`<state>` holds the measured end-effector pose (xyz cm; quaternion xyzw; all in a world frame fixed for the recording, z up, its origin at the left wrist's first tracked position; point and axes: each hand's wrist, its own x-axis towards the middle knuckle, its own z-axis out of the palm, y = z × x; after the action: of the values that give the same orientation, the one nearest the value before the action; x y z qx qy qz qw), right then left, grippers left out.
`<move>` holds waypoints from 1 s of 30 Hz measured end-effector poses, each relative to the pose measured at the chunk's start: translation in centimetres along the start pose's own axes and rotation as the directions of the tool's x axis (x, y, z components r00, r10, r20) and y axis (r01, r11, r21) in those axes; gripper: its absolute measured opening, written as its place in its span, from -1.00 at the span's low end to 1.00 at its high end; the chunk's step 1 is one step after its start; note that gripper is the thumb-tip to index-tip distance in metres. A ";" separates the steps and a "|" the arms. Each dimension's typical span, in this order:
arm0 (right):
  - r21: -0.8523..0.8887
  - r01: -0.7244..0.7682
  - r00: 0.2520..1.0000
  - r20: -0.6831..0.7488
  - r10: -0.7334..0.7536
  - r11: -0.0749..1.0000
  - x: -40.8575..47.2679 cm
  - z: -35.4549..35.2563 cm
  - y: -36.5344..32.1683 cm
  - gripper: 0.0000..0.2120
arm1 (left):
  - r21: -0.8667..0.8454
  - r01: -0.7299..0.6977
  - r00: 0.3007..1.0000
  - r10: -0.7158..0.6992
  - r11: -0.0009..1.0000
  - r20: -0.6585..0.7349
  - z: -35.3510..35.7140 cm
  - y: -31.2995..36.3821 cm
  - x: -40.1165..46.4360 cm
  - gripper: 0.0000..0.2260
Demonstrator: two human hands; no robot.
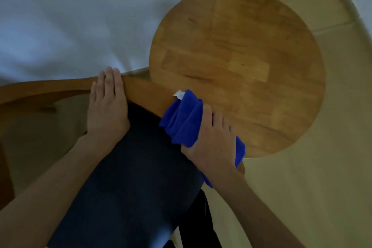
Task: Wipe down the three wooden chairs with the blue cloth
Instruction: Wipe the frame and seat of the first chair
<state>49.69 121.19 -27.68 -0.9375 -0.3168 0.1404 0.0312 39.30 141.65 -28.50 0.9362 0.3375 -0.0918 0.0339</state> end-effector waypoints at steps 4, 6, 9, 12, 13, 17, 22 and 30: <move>0.069 -0.124 0.992 0.010 0.124 0.990 -4.4 0.1 4.0 -0.12 | -0.006 -0.275 0.961 0.275 0.961 0.005 -0.3 8.2 -2.6 -0.02; 0.132 -0.184 0.982 0.063 0.177 0.974 -5.8 -0.1 4.9 -0.12 | -0.057 -0.435 0.900 0.435 0.899 0.002 0.2 11.7 -5.0 -0.07; 0.163 -0.269 0.957 0.154 0.245 0.949 -6.9 -0.2 5.9 -0.11 | -0.110 -0.396 0.918 0.396 0.912 -0.022 0.6 13.3 -7.6 -0.11; 0.204 -0.483 0.845 0.362 0.393 0.852 -8.2 0.0 7.8 -0.58 | -0.129 -0.395 0.918 0.396 0.909 -0.021 0.4 12.9 -8.6 -0.12; 0.164 -0.510 0.821 0.385 0.421 0.845 -8.8 0.0 8.4 -0.75 | -0.135 -0.399 0.917 0.399 0.907 -0.026 0.4 12.7 -8.8 -0.12; 0.128 -0.463 0.852 0.336 0.401 0.877 -10.1 -1.3 8.9 -0.75 | -0.174 -0.374 0.926 0.378 0.911 -0.011 0.8 13.0 -9.4 -0.08; 0.235 -0.227 0.967 0.171 0.190 0.945 -7.3 -2.2 6.1 -0.05 | -0.231 -0.358 0.932 0.361 0.905 -0.028 1.0 12.8 -8.9 -0.08; 0.008 -0.010 1.000 -0.027 0.010 1.000 -0.8 -0.7 0.7 0.06 | -0.188 -0.172 0.985 0.167 0.967 -0.040 0.6 9.3 -7.2 -0.10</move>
<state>49.69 120.22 -26.87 -0.9408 -0.3111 0.1293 0.0381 39.72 129.91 -27.67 0.9551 0.2640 -0.0445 0.1273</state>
